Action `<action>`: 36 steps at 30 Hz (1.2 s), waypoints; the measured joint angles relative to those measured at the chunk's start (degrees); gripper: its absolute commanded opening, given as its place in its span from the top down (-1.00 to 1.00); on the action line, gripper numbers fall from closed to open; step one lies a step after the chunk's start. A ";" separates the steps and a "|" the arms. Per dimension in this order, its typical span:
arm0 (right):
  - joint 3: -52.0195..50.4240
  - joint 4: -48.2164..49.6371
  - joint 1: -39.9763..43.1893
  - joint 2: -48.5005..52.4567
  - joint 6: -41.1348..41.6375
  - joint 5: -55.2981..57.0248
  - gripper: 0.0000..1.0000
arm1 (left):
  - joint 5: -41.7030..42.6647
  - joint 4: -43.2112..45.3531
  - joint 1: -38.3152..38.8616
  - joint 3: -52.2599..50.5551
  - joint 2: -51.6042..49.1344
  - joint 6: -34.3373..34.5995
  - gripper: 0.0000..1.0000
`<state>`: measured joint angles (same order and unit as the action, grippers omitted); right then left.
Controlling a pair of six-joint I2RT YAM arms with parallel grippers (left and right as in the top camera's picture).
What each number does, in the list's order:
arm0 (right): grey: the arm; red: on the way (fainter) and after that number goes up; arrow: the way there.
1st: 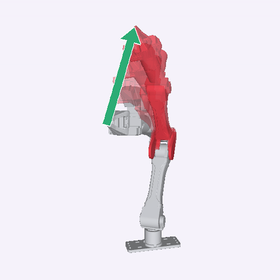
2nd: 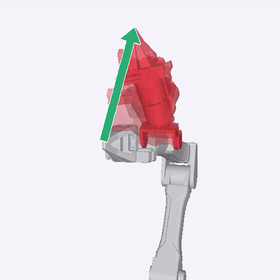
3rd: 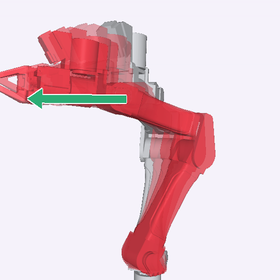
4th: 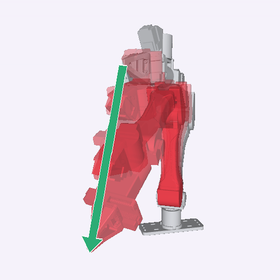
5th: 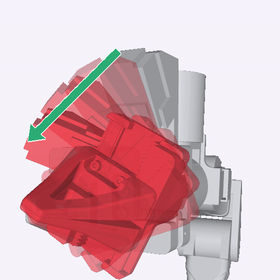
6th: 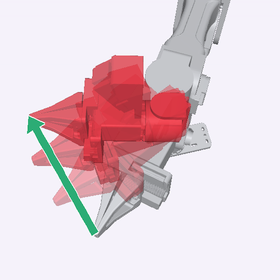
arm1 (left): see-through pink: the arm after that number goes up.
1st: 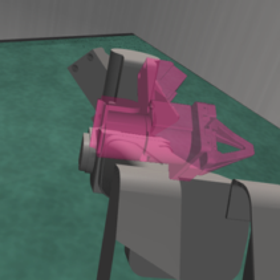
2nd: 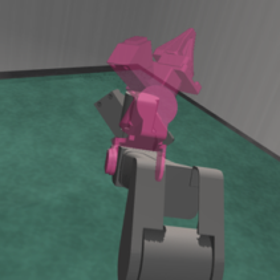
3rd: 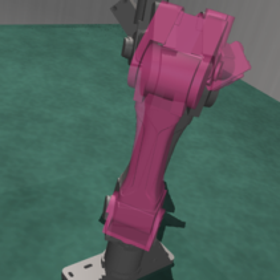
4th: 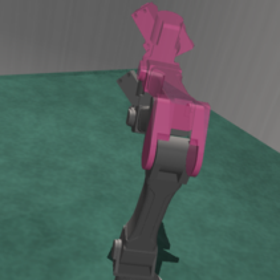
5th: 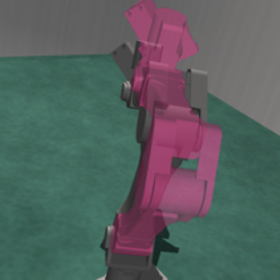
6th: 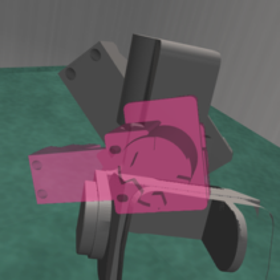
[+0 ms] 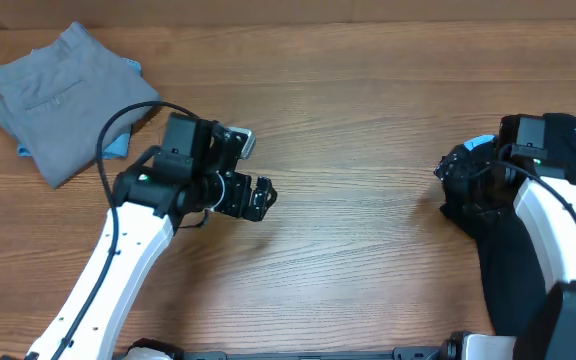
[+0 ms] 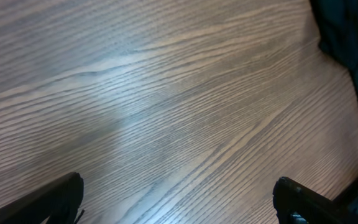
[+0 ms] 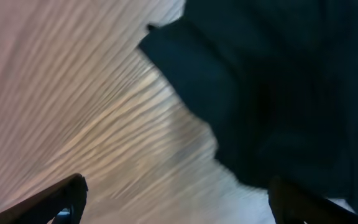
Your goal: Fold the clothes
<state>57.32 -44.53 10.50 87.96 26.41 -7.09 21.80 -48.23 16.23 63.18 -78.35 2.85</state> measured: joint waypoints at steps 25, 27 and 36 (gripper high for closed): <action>3.04 9.05 -0.02 12.22 -8.11 1.73 -0.70 | -2.89 1.44 0.28 0.09 -0.85 0.00 -1.00; 5.99 5.95 0.02 10.23 -8.72 1.16 -0.76 | -3.28 1.29 0.28 0.09 -0.85 0.00 -1.00; 13.92 1.51 0.22 3.54 -8.00 0.20 -0.61 | -4.11 1.79 0.28 0.09 -0.85 -0.02 -1.00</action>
<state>71.24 -43.03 10.72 91.50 18.41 -6.90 17.69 -46.44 16.51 63.26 -79.20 2.83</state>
